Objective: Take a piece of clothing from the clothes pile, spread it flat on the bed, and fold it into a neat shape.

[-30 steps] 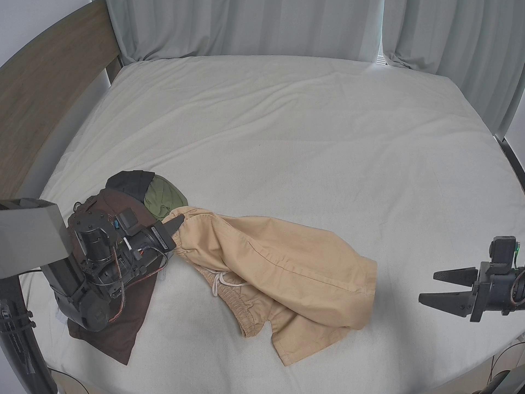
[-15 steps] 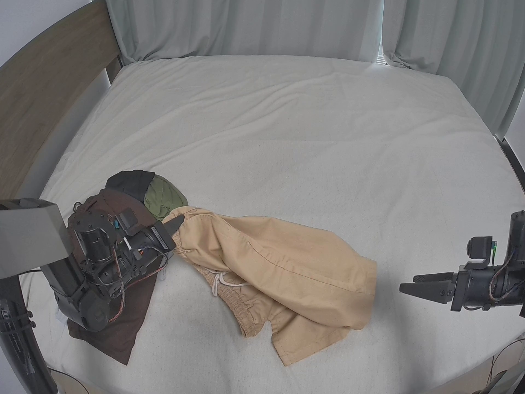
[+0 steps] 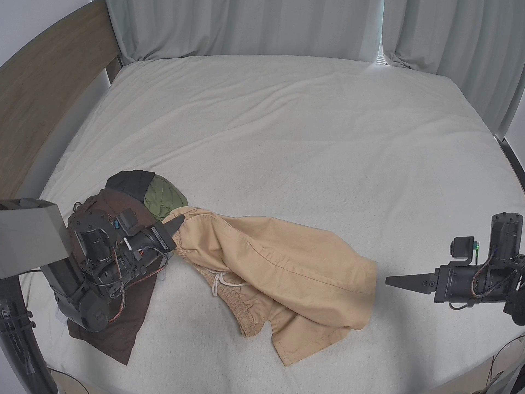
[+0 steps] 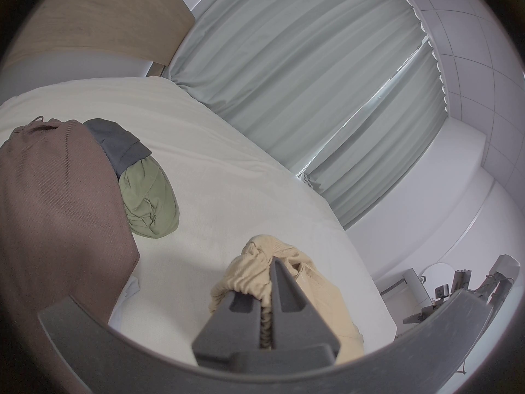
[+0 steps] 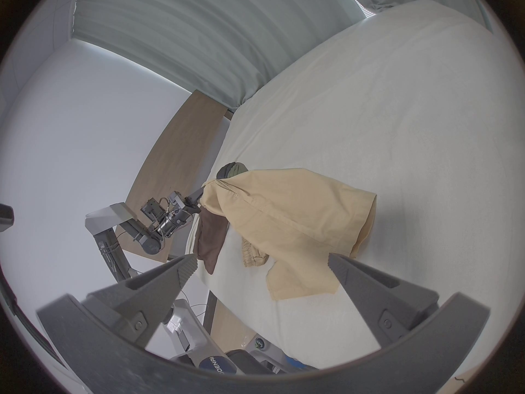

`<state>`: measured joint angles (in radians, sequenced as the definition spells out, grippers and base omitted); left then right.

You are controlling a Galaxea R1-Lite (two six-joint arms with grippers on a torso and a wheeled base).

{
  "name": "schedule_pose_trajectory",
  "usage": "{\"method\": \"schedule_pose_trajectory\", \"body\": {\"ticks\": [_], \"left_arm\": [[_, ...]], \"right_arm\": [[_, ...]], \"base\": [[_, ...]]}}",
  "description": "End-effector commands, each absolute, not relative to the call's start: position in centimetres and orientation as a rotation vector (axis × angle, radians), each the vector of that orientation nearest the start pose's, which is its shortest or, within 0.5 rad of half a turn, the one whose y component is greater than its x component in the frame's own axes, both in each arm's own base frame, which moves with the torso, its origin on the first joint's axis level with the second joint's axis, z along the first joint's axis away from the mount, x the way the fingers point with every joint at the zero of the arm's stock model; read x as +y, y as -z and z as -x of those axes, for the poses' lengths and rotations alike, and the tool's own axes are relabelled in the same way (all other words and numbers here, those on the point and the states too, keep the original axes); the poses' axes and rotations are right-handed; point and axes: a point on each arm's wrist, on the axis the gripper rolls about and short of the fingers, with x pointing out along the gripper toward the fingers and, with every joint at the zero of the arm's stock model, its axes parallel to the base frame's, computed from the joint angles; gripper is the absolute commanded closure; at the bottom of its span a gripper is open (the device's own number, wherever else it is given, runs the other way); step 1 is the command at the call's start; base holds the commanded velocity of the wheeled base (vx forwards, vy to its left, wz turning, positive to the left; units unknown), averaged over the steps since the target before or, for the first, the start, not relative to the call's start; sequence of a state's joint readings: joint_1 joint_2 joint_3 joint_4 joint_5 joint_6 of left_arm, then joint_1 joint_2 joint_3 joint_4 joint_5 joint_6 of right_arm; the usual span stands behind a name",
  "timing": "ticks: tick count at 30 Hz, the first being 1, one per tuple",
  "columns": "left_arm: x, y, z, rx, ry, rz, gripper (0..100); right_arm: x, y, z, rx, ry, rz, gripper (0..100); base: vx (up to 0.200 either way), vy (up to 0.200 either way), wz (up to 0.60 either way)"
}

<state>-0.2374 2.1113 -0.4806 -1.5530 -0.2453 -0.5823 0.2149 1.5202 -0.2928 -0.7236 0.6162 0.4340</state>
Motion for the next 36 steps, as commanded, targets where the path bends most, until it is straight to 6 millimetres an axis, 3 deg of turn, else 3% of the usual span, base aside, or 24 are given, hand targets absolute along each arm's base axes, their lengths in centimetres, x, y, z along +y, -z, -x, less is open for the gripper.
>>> {"method": "schedule_pose_trajectory", "body": {"ticks": [1,10,23,36], "left_arm": [[-8.1,-7.1,-31.0,0.213,0.447,0.571,100],[-8.0,-7.1,-31.0,0.211,0.448,0.572,100],[-8.1,-7.2,-31.0,0.21,0.45,0.571,100],[-8.1,-7.2,-31.0,0.211,0.451,0.571,100]], "right_arm": [[5.7,-9.7,-20.2,0.732,-0.674,-0.513,0],[5.4,-5.7,-22.2,0.754,-0.611,-0.519,0],[5.9,-1.5,-24.0,0.688,-0.547,-0.492,0],[7.0,0.0,-24.6,0.667,-0.511,-0.504,0]], "base": [[0.0,0.0,0.0],[0.0,0.0,0.0],[0.0,0.0,0.0],[0.0,0.0,0.0]]}}
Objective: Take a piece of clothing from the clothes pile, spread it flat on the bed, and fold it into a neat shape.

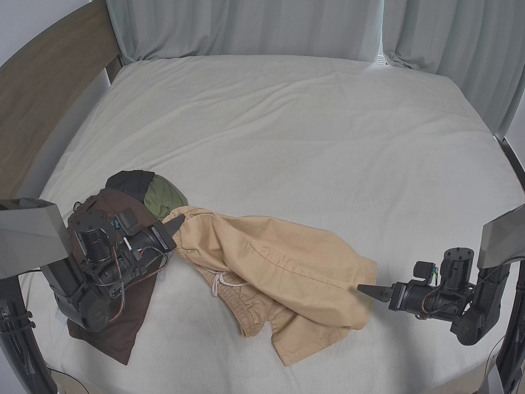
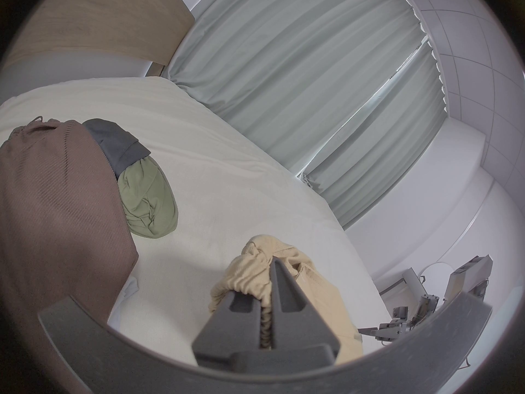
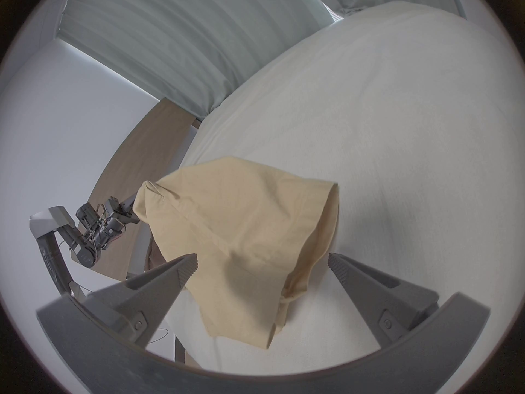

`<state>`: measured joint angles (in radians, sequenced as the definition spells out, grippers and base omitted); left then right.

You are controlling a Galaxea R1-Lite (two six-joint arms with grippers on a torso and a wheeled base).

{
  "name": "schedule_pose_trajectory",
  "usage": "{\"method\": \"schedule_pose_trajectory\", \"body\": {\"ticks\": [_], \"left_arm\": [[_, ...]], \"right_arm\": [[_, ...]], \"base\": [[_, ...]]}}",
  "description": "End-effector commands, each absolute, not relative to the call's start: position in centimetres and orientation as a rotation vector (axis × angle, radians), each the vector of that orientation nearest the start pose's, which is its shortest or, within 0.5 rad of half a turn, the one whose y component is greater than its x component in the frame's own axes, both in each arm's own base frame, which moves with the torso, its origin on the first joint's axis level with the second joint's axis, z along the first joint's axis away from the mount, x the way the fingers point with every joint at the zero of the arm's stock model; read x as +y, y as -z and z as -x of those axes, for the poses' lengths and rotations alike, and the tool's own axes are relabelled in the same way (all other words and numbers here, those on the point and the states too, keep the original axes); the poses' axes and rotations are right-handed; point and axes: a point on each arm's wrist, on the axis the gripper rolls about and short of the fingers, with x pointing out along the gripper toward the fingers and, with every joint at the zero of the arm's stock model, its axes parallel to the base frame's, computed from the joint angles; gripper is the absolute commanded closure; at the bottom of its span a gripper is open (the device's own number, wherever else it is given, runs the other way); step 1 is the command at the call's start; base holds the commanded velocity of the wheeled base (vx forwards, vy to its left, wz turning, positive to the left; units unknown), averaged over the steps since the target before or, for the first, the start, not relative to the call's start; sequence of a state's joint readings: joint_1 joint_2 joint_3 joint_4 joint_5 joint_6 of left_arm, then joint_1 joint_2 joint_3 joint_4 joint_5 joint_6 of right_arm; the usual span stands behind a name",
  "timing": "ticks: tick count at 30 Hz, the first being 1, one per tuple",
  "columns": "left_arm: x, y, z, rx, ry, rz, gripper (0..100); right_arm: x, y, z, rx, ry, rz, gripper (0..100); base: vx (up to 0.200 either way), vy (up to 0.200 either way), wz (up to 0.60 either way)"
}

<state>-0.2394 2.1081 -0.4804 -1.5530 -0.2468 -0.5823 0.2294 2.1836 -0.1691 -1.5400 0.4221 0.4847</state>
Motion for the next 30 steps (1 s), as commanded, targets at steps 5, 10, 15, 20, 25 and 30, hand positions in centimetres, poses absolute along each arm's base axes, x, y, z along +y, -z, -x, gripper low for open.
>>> {"method": "schedule_pose_trajectory", "body": {"ticks": [5,10,15,20,25,30], "left_arm": [[-8.1,-7.2,-31.0,0.211,0.451,0.571,100],[-8.2,-7.2,-31.0,0.211,0.453,0.57,100],[-8.2,-7.2,-31.0,0.21,0.453,0.571,100],[-8.2,-7.2,-31.0,0.211,0.453,0.571,100],[-8.2,-7.2,-31.0,0.211,0.453,0.571,100],[-8.2,-7.1,-31.0,0.213,0.454,0.571,100]], "right_arm": [[8.0,-0.1,-24.7,0.666,-0.546,-0.505,0],[8.6,-0.3,-25.3,0.64,-0.563,-0.512,0],[9.1,-0.9,-25.6,0.617,-0.585,-0.523,0],[9.8,-1.8,-25.3,0.604,-0.612,-0.545,0],[10.3,-3.2,-24.6,0.57,-0.653,-0.539,0],[10.4,-3.4,-24.5,0.566,-0.659,-0.538,0]], "base": [[0.0,0.0,0.0],[0.0,0.0,0.0],[0.0,0.0,0.0],[0.0,0.0,0.0],[0.0,0.0,0.0],[0.0,0.0,0.0]]}}
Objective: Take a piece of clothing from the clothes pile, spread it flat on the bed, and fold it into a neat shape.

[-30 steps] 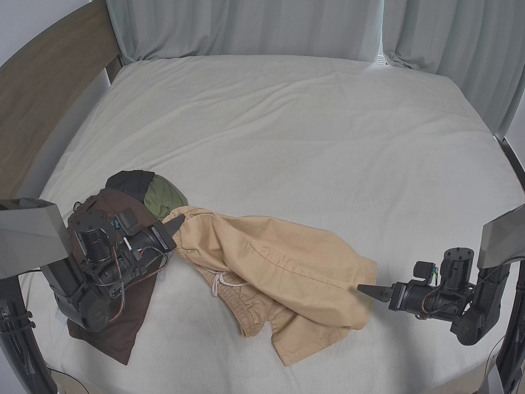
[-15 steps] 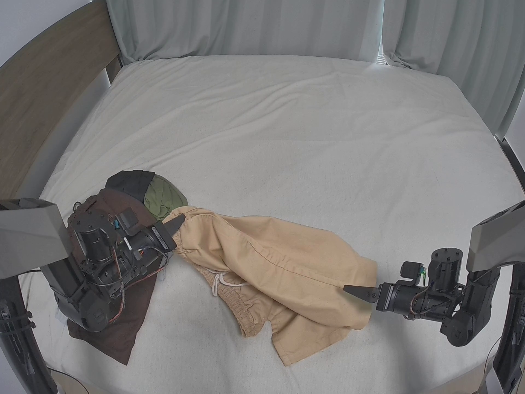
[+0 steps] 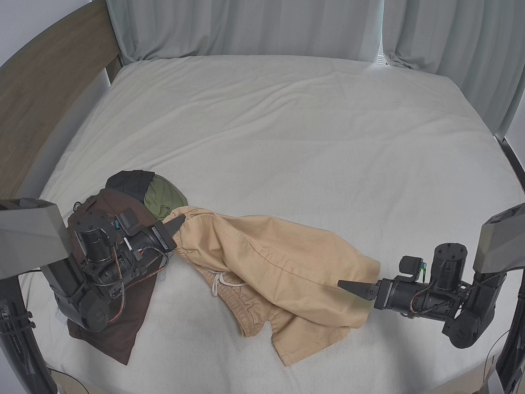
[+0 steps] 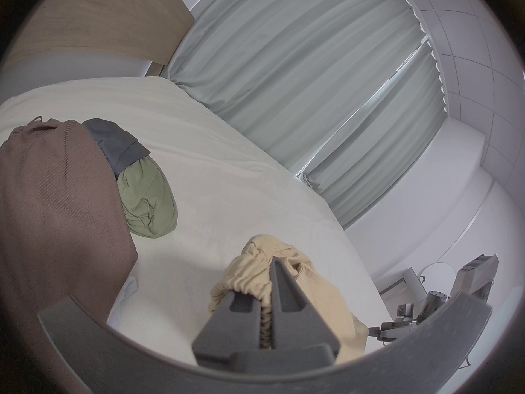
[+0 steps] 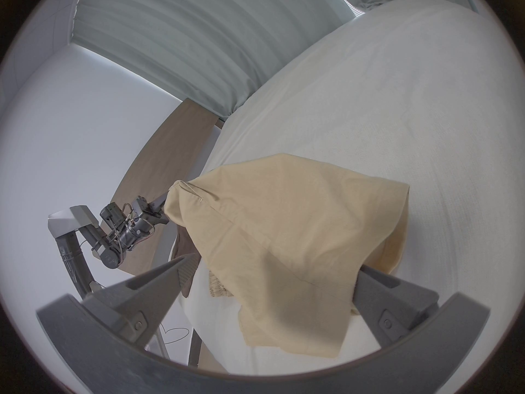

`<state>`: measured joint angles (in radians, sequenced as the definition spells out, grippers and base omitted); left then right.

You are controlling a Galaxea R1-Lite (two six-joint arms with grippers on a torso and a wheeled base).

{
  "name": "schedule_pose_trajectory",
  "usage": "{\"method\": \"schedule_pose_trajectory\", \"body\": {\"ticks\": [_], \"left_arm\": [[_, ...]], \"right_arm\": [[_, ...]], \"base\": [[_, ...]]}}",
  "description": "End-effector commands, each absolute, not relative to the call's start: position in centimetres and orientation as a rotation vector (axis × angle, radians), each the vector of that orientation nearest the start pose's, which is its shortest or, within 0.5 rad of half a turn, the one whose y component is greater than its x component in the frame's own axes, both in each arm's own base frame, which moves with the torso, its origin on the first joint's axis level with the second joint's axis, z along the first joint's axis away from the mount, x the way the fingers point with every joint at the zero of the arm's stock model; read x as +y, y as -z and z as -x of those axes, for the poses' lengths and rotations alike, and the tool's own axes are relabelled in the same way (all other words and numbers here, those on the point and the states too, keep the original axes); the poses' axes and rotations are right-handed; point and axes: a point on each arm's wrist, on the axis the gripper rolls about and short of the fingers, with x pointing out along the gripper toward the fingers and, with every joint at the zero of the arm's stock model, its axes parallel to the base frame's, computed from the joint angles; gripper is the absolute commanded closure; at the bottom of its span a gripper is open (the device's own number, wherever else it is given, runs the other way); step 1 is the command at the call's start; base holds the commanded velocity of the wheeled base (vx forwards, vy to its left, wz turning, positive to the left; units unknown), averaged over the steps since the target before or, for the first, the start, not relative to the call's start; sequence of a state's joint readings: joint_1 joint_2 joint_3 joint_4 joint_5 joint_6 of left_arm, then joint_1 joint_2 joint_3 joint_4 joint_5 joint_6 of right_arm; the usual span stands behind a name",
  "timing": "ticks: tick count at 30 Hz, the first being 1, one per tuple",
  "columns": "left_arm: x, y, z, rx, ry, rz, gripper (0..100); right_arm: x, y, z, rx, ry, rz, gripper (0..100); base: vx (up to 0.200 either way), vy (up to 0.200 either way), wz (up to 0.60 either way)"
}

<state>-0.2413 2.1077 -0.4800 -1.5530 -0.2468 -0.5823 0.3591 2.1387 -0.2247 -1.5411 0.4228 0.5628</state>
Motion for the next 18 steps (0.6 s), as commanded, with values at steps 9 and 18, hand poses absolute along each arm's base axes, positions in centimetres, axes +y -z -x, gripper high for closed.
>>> {"method": "schedule_pose_trajectory", "body": {"ticks": [9,18], "left_arm": [[-8.2,-7.2,-31.0,0.212,0.454,0.571,100],[-8.2,-7.0,-31.0,0.218,0.452,0.571,100]], "right_arm": [[10.6,-1.3,-24.9,0.634,-0.642,-0.537,0],[11.7,-1.7,-25.3,0.605,-0.685,-0.527,0]], "base": [[0.0,0.0,0.0],[0.0,0.0,0.0]]}}
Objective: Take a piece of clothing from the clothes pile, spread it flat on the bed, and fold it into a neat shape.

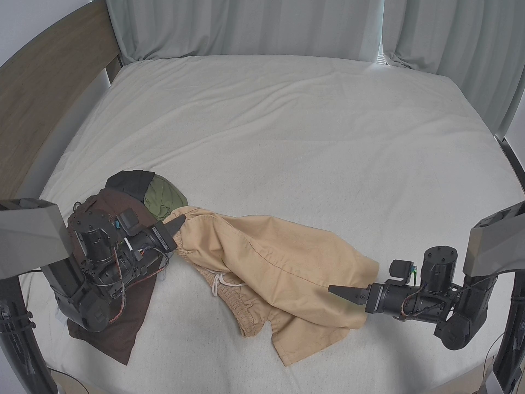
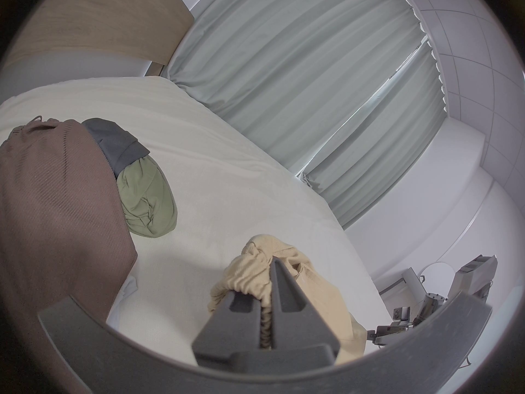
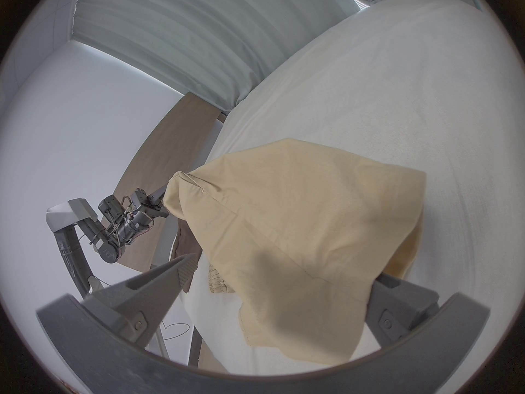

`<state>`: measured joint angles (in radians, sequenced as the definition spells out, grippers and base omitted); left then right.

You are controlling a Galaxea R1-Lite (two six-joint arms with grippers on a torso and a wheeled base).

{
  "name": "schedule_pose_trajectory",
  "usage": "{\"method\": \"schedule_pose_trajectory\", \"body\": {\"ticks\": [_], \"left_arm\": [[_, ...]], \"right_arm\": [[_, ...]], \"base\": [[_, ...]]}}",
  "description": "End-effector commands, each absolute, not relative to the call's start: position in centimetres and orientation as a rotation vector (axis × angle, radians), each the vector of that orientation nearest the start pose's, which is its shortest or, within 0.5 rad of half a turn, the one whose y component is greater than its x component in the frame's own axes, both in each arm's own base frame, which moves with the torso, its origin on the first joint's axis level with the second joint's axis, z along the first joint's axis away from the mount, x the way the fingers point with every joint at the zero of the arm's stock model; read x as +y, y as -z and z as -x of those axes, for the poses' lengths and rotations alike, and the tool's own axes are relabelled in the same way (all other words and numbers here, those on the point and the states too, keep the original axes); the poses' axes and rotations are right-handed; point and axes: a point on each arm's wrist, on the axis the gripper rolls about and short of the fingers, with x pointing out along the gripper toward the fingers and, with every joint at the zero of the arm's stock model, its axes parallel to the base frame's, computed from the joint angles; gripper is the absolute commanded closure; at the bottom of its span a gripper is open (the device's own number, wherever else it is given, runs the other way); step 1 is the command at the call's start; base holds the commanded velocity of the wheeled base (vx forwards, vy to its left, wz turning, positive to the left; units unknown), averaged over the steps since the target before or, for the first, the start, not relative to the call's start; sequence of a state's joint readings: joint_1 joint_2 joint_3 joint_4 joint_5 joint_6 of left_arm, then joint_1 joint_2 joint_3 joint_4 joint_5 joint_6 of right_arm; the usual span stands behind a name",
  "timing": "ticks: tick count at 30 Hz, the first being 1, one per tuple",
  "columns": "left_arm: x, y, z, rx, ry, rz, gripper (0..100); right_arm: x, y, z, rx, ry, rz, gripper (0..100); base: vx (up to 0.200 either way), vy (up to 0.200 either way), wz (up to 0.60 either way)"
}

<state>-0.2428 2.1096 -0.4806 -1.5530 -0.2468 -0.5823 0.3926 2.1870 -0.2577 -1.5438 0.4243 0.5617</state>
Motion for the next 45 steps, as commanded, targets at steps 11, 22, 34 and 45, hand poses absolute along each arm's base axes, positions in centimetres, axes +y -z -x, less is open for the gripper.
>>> {"method": "schedule_pose_trajectory", "body": {"ticks": [11,22,34,45], "left_arm": [[-8.3,-7.2,-31.0,0.212,0.456,0.571,100],[-8.3,-7.6,-31.2,0.19,0.459,0.571,100],[-8.7,-9.5,-30.9,0.131,0.495,0.572,100],[-8.8,-10.6,-30.7,0.096,0.509,0.572,100]], "right_arm": [[11.7,-1.3,-25.8,0.604,-0.675,-0.523,100],[11.3,-2.1,-25.4,0.583,-0.677,-0.518,100],[11.0,-3.9,-25.1,0.512,-0.7,-0.493,100],[11.4,-5.6,-25.0,0.448,-0.73,-0.492,100]], "base": [[0.0,0.0,0.0],[0.0,0.0,0.0],[0.0,0.0,0.0],[0.0,0.0,0.0]]}}
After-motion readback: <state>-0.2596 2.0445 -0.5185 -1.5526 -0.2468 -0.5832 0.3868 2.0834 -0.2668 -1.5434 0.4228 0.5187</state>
